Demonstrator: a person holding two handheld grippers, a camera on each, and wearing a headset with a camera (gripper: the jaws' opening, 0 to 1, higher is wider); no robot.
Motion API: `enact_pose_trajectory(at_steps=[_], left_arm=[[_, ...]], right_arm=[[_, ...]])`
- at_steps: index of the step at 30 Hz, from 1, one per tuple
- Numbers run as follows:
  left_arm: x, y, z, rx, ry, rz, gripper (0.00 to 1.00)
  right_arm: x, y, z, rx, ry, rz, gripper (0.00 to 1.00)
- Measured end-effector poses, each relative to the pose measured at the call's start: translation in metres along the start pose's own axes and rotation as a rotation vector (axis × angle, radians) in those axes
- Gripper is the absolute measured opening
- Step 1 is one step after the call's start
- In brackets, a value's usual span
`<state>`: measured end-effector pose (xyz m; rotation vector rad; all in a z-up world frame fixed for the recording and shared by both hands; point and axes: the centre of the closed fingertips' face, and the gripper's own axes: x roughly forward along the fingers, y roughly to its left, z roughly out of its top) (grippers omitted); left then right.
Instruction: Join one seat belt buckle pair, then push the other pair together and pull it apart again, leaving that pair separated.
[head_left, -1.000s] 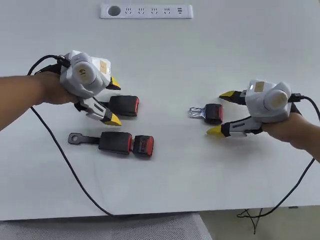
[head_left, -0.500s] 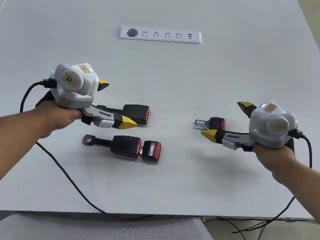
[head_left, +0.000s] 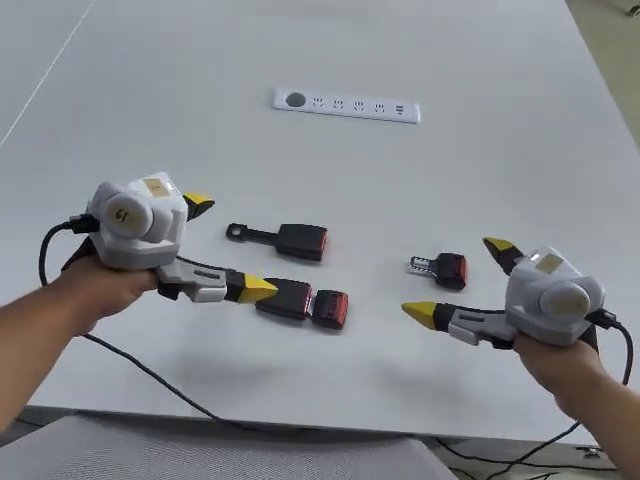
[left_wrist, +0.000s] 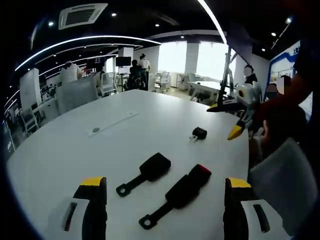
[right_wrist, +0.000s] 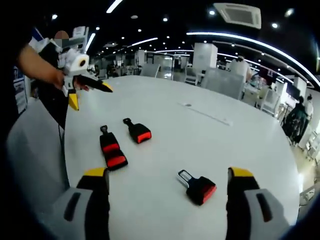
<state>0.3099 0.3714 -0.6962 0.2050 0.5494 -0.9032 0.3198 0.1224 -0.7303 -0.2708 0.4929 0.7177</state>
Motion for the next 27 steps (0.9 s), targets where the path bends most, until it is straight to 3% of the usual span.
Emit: enact_pose_trajectory(at_steps=[4,15,27], left_arm=[[-0.02,0.001,-0.004,-0.03,-0.04,0.019,1.0],[-0.062,0.005,-0.025,-0.076,-0.062,0.083,1.0],[-0.074,0.006,-0.034,-0.093,-0.067,0.103,1.0]], right_arm=[[-0.009,0.012,-0.002,-0.003,-0.005,-0.003,1.0],[-0.033,0.039,-0.014,-0.002,0.006,-0.004,1.0],[-0.035,0.05,-0.015,0.033,-0.004,-0.033,1.0]])
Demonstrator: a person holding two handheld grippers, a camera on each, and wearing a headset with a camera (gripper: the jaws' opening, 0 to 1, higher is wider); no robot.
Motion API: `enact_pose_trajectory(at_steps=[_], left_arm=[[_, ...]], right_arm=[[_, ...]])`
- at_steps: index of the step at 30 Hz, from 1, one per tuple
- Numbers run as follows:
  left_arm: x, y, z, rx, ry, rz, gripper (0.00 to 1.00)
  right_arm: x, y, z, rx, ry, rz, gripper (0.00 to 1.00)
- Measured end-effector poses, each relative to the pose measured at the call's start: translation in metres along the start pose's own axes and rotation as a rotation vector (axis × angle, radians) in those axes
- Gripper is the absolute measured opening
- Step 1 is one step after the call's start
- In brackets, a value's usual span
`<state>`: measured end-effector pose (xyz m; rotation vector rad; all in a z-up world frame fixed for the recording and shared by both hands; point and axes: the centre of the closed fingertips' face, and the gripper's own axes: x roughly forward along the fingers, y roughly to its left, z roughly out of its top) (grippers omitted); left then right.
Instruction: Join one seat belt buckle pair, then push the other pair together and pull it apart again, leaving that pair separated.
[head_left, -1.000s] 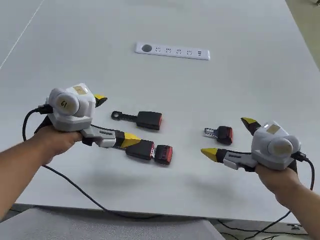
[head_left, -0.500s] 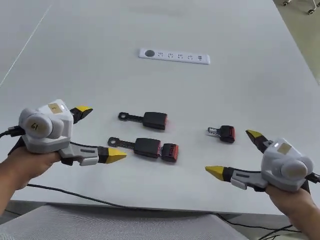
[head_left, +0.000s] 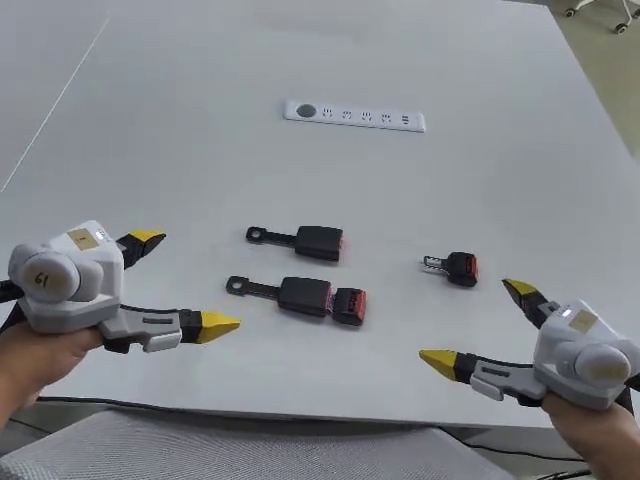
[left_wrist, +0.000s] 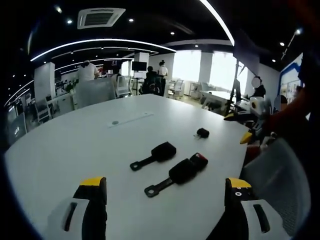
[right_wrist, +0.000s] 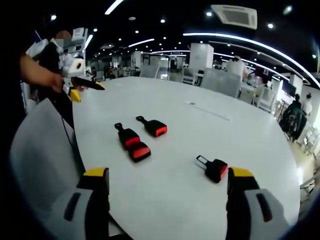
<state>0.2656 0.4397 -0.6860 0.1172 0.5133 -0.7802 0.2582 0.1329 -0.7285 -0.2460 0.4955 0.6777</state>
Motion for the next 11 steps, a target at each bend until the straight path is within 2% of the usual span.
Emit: enact_pose_trajectory(at_steps=[11], left_arm=[[-0.0006,0.0001,0.0025,0.007,-0.005,-0.002,1.0]], right_arm=[[0.0005,0.0043,-0.0036,0.013,0.005,-0.004,1.0]])
